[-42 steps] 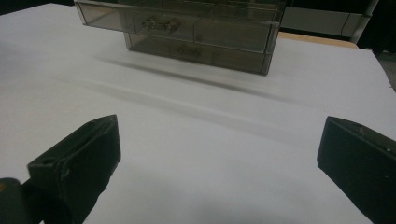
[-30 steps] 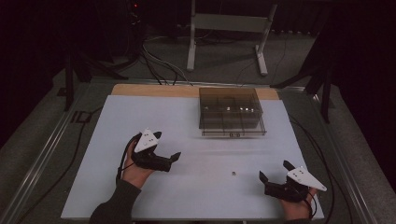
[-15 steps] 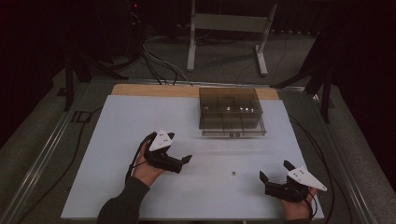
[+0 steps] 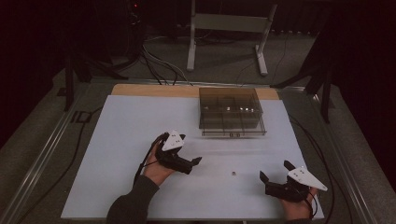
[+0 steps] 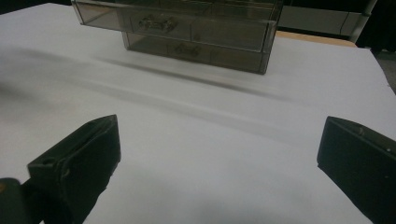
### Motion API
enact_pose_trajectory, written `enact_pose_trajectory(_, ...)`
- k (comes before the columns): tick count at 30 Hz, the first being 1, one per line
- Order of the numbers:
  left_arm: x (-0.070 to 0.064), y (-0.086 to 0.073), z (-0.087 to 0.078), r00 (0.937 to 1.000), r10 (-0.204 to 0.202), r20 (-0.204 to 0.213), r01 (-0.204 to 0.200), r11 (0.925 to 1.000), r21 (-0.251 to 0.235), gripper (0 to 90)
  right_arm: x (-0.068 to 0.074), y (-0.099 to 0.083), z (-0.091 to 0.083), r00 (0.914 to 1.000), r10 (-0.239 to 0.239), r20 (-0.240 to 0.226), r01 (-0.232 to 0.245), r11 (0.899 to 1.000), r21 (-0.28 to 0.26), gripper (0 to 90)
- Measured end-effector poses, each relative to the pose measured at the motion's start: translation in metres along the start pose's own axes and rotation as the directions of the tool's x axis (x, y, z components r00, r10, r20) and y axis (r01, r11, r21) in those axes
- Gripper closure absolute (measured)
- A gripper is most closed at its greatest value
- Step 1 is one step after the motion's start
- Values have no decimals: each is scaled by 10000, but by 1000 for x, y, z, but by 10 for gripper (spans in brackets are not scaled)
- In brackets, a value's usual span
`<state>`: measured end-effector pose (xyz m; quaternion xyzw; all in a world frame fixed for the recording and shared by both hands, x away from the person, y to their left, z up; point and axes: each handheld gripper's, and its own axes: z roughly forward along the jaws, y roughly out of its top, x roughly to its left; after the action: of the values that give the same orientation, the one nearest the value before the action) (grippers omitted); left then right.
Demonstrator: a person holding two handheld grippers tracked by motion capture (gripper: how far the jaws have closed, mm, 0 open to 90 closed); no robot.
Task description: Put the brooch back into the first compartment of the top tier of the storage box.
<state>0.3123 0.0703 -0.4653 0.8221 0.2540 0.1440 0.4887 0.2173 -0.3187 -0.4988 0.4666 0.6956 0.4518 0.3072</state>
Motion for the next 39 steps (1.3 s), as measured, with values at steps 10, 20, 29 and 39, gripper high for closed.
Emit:
enact_pose_trajectory(10,-7,1,16,9996,6,272,-11,9999,167,10,0,0,0,10000,10,-15,-10,10000,1,0)
enact_pose_trajectory(20,-17,1,33,9973,200,712,-238,9983,527,10,0,0,0,10000,1,-9,-1,10000,2,0)
enact_pose_trajectory(29,-28,3,51,9926,330,1169,-416,9965,722,10,-1,0,0,10000,7,-19,-7,10000,-10,0)
enact_pose_trajectory(39,-38,5,71,9872,355,1555,-518,9934,1022,26,-1,0,0,10000,11,-29,-11,10000,-1,0)
